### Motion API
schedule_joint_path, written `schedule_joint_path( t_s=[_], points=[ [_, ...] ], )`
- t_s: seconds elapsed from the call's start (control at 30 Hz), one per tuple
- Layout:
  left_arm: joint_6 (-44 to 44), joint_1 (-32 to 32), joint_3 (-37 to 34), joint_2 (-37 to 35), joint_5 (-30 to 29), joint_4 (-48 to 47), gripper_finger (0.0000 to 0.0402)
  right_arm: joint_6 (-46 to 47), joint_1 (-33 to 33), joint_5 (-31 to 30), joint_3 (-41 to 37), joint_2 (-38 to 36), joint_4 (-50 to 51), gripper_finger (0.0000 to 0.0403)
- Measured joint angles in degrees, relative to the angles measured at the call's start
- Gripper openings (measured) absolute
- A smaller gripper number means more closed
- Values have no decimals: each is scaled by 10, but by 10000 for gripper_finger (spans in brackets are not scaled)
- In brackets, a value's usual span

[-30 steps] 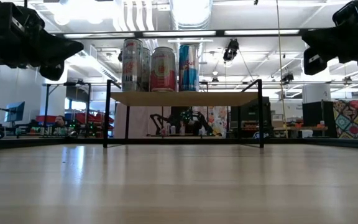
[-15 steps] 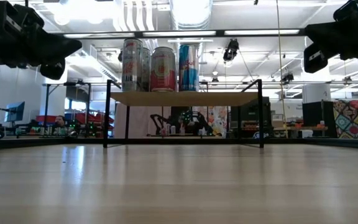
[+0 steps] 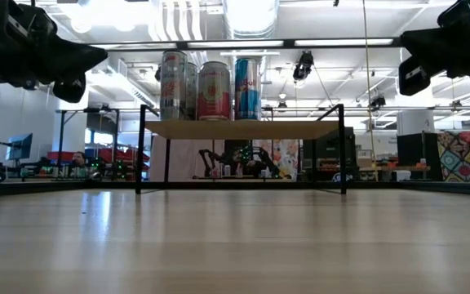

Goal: Place canned beverage on shelf
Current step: Return to Home Position

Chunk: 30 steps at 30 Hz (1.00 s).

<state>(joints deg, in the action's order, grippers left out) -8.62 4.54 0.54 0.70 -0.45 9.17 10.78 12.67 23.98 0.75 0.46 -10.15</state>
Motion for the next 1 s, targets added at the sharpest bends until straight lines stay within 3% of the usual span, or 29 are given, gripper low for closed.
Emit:
schedule_joint_path(
  t_s=[0.23, 1.0],
  points=[
    [14, 0, 0, -2, 0, -2, 0, 60, 0, 0, 0, 1, 0, 9],
    [17, 0, 3, 2, 0, -7, 0, 58, 0, 0, 0, 1, 5, 9]
  ],
)
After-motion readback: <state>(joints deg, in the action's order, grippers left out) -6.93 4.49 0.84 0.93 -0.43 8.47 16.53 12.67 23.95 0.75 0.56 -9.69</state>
